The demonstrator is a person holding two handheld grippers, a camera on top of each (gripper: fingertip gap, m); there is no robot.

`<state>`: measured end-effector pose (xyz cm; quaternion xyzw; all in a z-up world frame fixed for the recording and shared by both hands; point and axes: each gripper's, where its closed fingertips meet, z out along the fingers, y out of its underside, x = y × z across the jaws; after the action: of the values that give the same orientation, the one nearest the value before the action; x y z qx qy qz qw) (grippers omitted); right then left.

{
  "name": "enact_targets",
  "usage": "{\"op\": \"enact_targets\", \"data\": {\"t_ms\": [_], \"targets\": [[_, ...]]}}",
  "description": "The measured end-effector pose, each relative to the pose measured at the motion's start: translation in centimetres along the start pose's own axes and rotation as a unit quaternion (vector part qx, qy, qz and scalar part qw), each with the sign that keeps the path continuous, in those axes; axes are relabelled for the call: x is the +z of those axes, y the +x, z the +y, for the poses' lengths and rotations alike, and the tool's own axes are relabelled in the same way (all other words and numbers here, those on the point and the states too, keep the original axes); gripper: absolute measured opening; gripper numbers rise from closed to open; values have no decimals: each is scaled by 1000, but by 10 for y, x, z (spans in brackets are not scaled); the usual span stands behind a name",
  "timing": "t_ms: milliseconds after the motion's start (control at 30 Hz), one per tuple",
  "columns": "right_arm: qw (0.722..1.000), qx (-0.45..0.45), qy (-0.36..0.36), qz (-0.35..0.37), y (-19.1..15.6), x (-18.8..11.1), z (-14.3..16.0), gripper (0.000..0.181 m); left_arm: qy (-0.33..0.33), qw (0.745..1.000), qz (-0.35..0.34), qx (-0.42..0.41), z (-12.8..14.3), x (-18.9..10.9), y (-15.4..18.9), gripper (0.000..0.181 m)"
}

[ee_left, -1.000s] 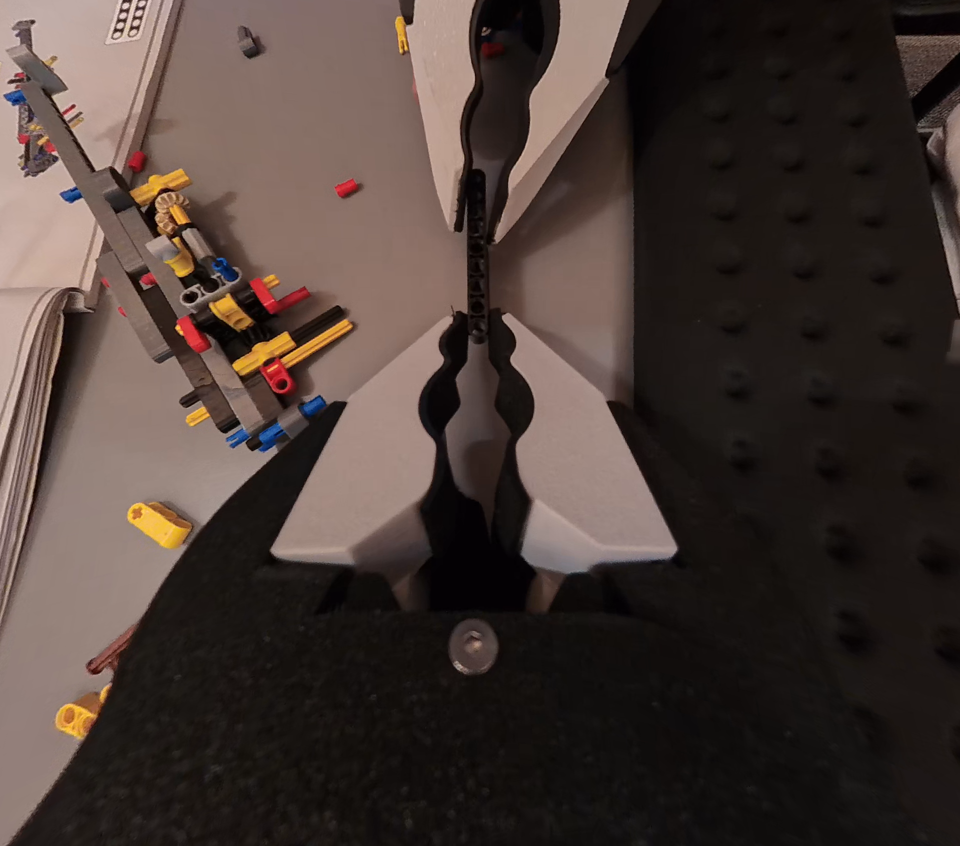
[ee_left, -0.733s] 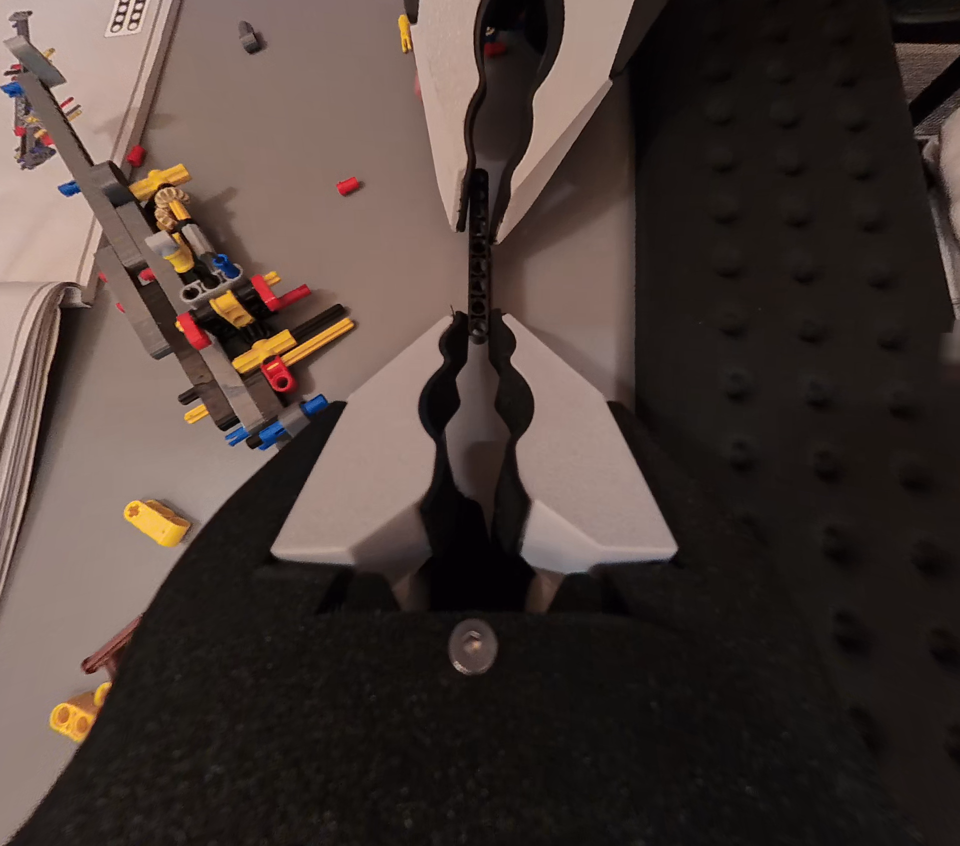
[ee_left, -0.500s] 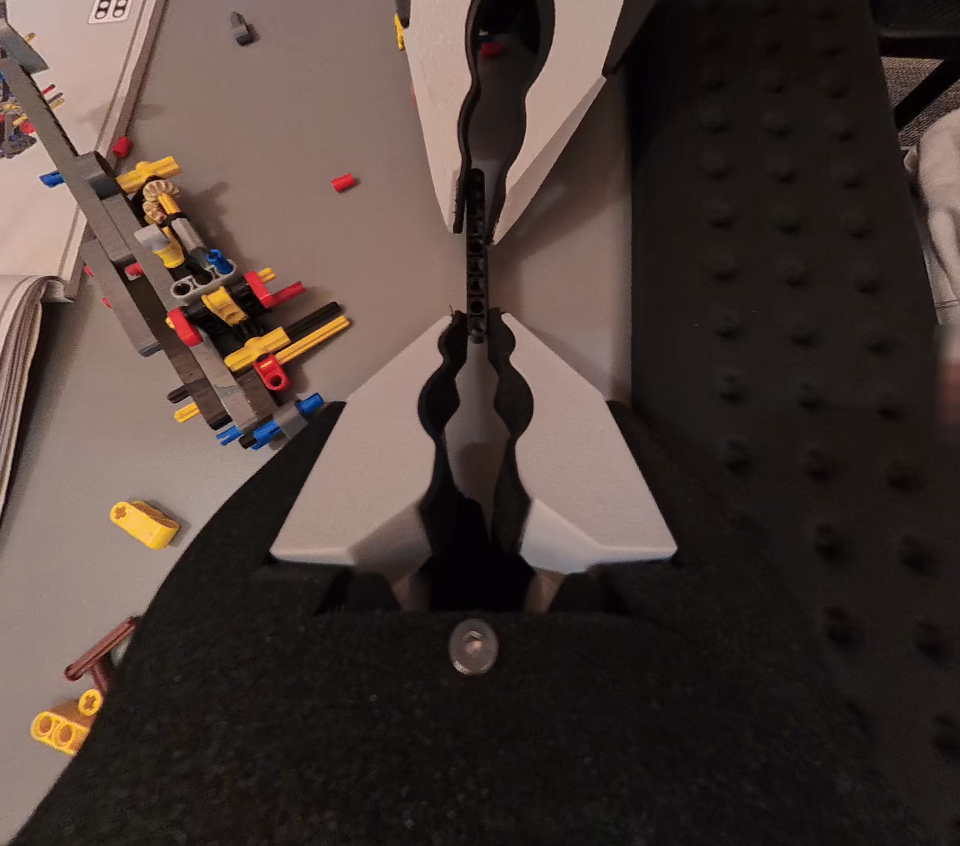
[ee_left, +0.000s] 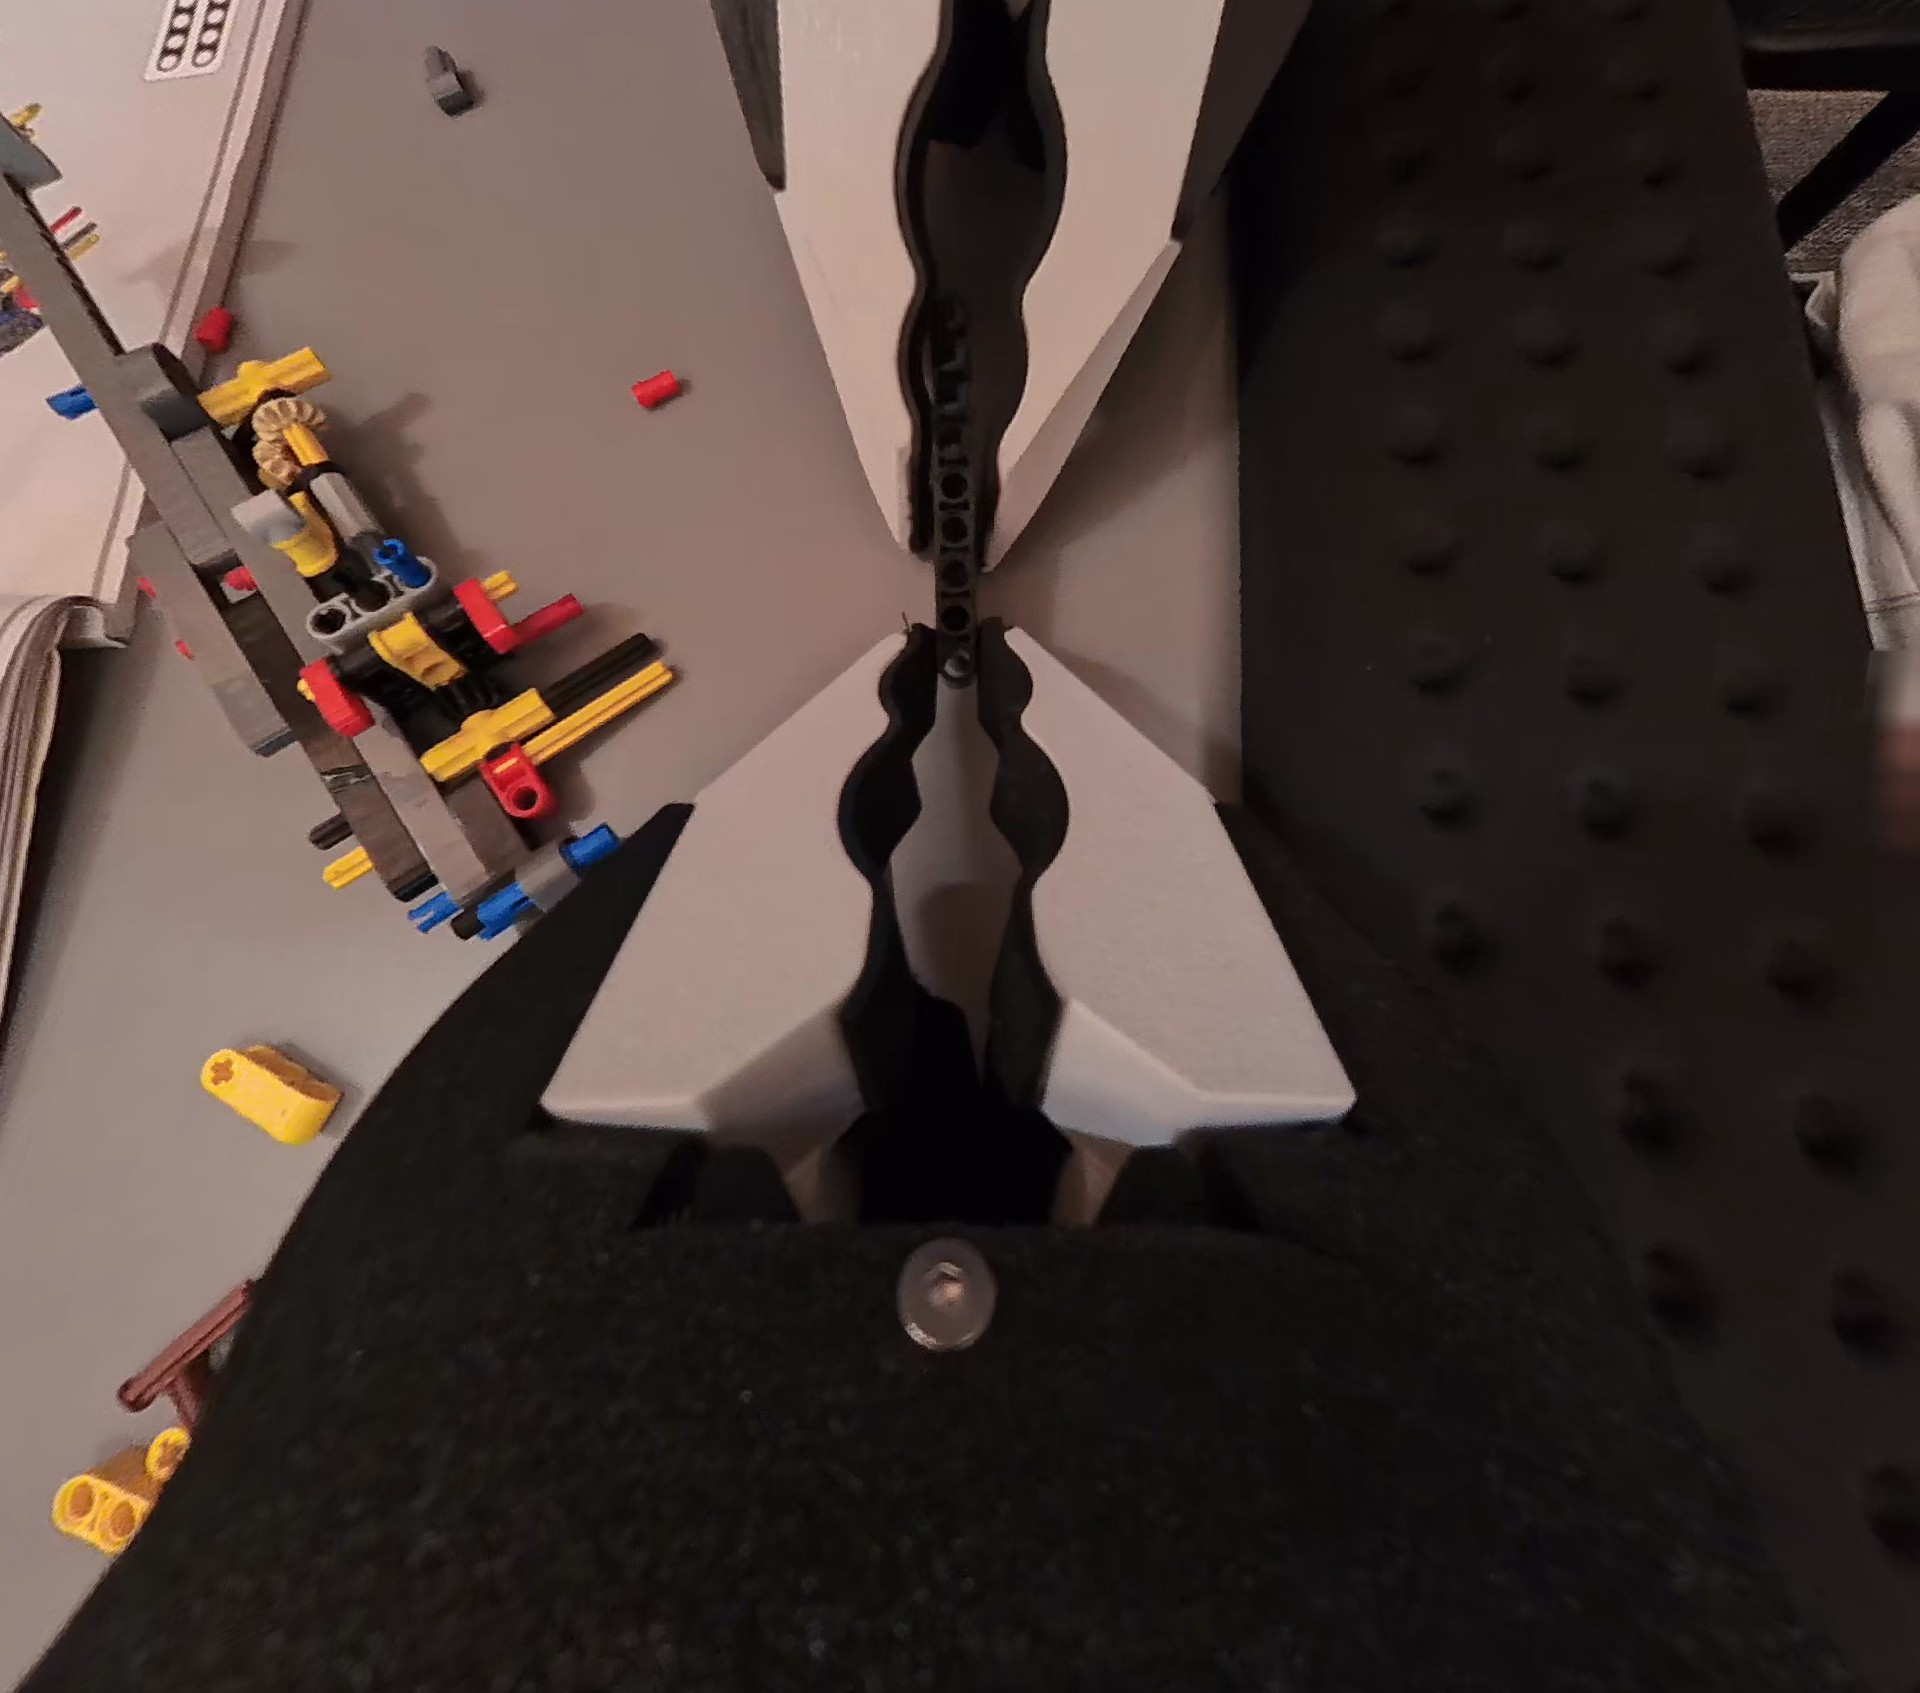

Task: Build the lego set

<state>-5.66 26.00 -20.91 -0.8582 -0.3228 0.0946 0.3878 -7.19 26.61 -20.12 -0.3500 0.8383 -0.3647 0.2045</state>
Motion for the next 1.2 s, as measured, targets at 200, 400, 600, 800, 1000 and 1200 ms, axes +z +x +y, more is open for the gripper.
{"op": "enact_targets", "data": {"t_ms": [200, 400, 600, 800, 1000, 1200], "targets": [[1000, -19, -10, -5, -3, 1, 0, 7, -3, 1000, -7, 1, 1, 0, -1, 7], [1000, -2, 7, -15, -4, -3, -3, 7, 13, 1000, -6, -6, -4, -3, 0, 13], [997, 43, 61, -28, 0, -16, -18, 6, 59, 997, 5, -47, -16, -14, -4, 23], [983, 124, 126, -55, 9, -33, -45, 6, 149, 979, 42, -135, -42, -31, -12, 24], [987, 109, 83, -85, 8, -39, -59, 6, 193, 963, 71, -173, -52, -42, -13, 19], [989, 87, 64, -96, 11, -53, -81, 6, 234, 956, 65, -164, -63, -56, -15, 7]]}}
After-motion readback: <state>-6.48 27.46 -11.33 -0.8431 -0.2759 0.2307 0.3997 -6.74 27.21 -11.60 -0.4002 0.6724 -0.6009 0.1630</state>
